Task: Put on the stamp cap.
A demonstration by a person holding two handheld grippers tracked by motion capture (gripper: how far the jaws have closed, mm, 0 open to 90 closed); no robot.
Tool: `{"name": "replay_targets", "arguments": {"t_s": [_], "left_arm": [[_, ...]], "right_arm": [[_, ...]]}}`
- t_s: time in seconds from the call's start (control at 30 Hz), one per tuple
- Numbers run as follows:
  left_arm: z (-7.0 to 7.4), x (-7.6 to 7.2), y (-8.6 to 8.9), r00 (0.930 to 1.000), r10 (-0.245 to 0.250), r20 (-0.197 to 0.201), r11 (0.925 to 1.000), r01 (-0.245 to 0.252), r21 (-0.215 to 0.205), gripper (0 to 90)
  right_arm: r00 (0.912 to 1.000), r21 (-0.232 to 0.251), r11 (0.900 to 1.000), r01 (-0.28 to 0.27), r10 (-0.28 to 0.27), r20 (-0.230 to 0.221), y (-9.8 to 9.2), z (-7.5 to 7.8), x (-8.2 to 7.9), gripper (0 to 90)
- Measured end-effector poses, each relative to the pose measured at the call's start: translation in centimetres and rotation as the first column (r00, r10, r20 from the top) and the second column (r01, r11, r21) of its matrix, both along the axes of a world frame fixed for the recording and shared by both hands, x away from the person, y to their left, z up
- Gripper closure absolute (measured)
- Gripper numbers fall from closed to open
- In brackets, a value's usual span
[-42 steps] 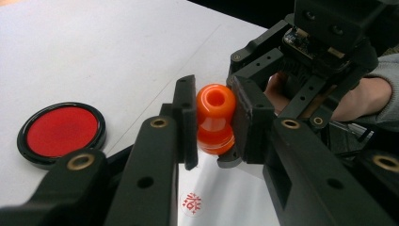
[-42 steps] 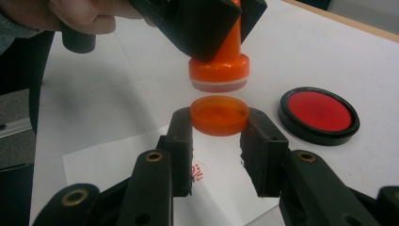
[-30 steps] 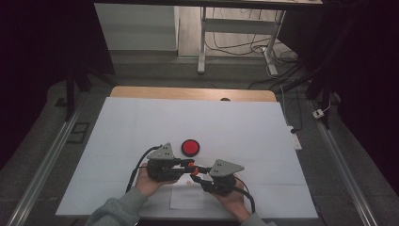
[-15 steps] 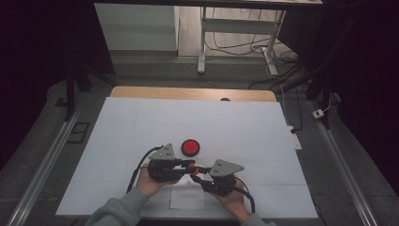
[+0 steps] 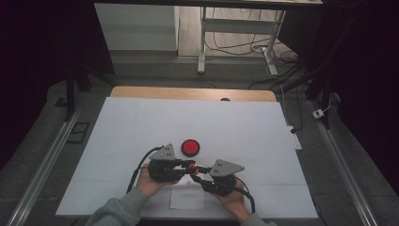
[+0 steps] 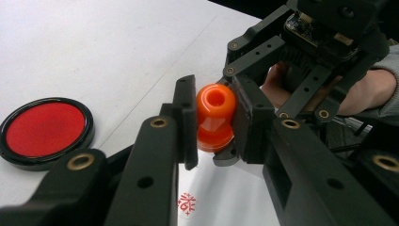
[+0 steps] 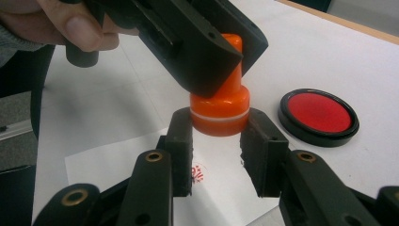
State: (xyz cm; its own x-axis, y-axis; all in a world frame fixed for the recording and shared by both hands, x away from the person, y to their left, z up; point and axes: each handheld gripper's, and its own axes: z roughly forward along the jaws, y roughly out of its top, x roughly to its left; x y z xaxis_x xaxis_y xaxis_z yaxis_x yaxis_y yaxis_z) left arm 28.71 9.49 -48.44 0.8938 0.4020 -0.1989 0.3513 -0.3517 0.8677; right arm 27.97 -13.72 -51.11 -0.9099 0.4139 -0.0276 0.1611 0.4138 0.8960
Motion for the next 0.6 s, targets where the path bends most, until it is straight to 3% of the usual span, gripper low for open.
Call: {"name": "replay_targets", "arguments": {"t_s": [0.4,0.6], "left_arm": [[-0.41,0.16,0.13,0.9998,-0.004,-0.018,0.9998,0.004,-0.020,72.1],[-0.43,0.02,0.04,1.0000,-0.003,-0.006,0.9999,0.003,-0.011,72.2]], "right_arm": [[1.0000,-0.015,1.000,0.007,-0.007,0.005,0.08,0.03,-0.13,64.6],[0.9999,-0.030,1.000,0.010,-0.010,0.013,0.16,0.10,-0.22,64.7]]}}
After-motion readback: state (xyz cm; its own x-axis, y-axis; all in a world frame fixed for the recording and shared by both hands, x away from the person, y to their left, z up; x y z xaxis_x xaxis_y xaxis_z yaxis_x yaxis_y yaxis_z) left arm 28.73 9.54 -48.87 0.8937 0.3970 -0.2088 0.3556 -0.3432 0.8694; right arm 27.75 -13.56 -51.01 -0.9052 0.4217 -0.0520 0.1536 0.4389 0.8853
